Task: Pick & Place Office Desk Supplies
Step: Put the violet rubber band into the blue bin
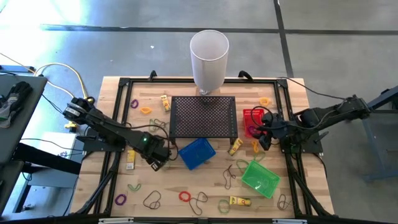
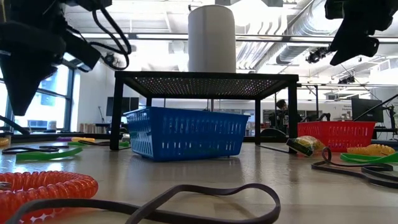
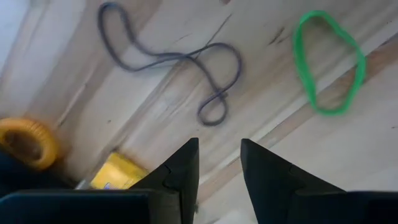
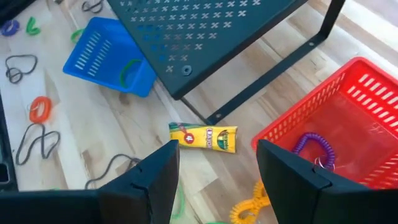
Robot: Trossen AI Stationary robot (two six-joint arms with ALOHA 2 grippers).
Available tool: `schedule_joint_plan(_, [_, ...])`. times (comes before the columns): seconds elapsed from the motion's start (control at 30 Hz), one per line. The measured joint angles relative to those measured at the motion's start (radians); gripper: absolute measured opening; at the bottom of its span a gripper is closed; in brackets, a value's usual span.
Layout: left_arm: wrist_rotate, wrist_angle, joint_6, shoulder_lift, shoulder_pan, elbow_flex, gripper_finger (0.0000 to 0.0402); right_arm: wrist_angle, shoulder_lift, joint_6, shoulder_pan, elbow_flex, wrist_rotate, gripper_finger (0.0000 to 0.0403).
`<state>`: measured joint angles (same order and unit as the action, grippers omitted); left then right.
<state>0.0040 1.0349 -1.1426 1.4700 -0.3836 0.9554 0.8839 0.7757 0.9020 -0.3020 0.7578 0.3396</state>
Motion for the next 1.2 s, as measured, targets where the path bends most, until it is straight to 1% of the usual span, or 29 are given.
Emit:
schedule_joint_plan(0.1, [-0.009, -0.056, 0.024, 0.0, 0.0, -0.028, 0.0113, -0.001, 0.0, 0.018, -0.012, 0.0, 0.025, 0.0203])
schedule_joint_plan(0.2, [-0.024, -0.098, 0.03, 0.0, 0.008, -0.062, 0.0113, -0.007, 0.0, 0.019, -0.022, 0.0, 0.029, 0.0203])
schedule_joint_plan(0.37, [-0.053, -0.11, 0.051, 0.0, 0.024, -0.101, 0.0113, -0.006, 0.0, 0.019, -0.025, 0.0, 0.029, 0.0203])
schedule_joint_plan(0.53, [-0.044, -0.147, 0.086, 0.0, 0.042, -0.141, 0.0113, -0.006, 0.0, 0.022, -0.025, 0.0, 0.047, 0.0203])
schedule_joint_plan(0.73, [-0.037, -0.167, 0.109, 0.0, 0.049, -0.142, 0.0113, -0.006, 0.0, 0.022, -0.025, 0.0, 0.052, 0.0203])
schedule_joint_plan(0.87, [0.005, -0.169, 0.125, 0.0, 0.049, -0.142, 0.0113, -0.006, 0.0, 0.039, -0.025, 0.0, 0.057, 0.0203])
schedule_joint_plan(1.2, [0.003, -0.178, 0.174, 0.0, 0.049, -0.142, 0.0113, -0.006, 0.0, 0.067, -0.025, 0.0, 0.073, 0.0203])
